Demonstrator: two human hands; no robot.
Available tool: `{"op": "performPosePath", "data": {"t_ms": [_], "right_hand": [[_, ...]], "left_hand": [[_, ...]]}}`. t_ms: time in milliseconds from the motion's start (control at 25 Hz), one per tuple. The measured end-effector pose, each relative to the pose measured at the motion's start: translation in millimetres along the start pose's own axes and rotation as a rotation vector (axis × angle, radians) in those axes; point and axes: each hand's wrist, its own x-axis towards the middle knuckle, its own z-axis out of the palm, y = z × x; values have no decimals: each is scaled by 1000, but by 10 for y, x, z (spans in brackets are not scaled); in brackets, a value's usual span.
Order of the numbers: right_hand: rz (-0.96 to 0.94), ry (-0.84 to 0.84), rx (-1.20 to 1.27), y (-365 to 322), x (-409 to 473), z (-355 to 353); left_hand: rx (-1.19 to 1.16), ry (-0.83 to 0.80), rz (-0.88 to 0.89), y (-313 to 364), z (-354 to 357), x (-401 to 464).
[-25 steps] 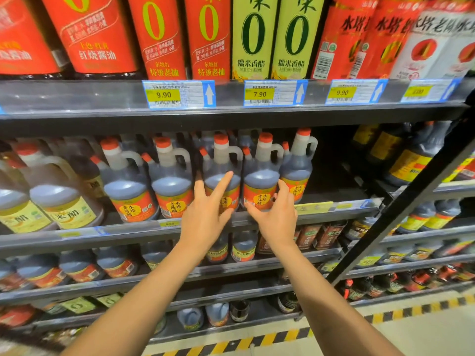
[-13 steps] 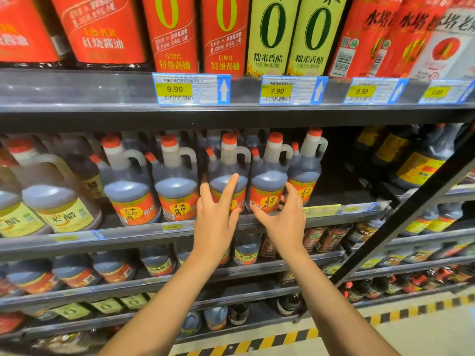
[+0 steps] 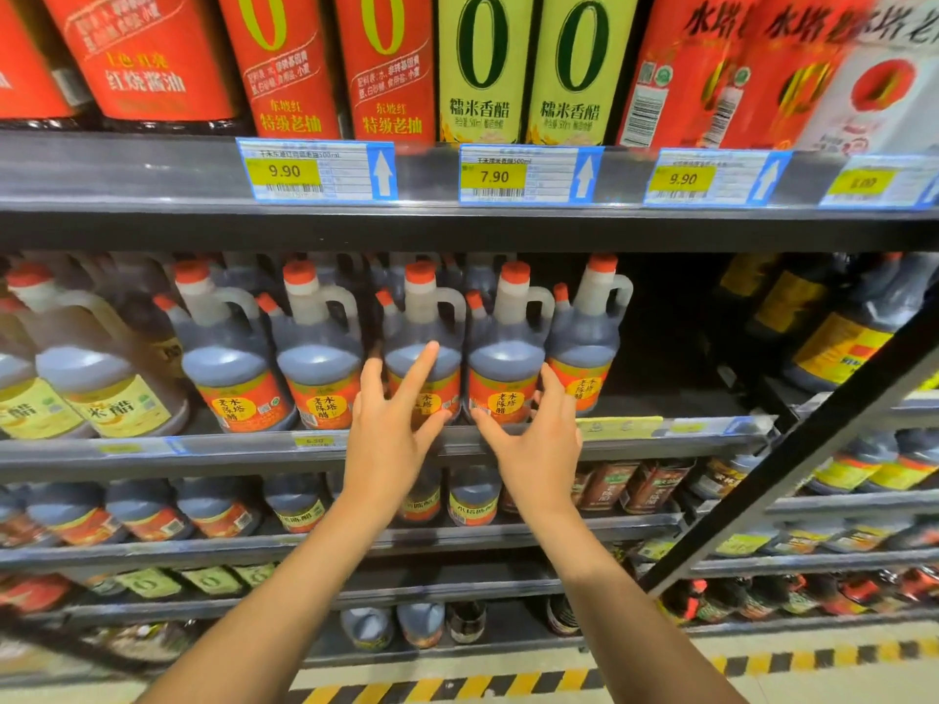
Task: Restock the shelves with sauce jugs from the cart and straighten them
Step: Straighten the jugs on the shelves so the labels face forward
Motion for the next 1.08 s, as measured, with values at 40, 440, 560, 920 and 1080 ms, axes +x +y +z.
{"op": "performPosePath", "data": {"t_ms": [40,440,560,920,1080], "right_hand": [[0,-18,0,12,6,-26],[-21,-78,49,71,35,-116],[-8,-64,59,65,32,-109],[-5,-106,163,106,-30,-173],[-108,29,139,292,7,-462]], "left_hand": [[11,4,6,14,-2,-8],[37,-17,-48,74,-13,-40],[24,-19,-48,71,-15,-40],[-18,-29,-20,49,-32,-68],[-74,-73,-76,-58,-31,-165]]}}
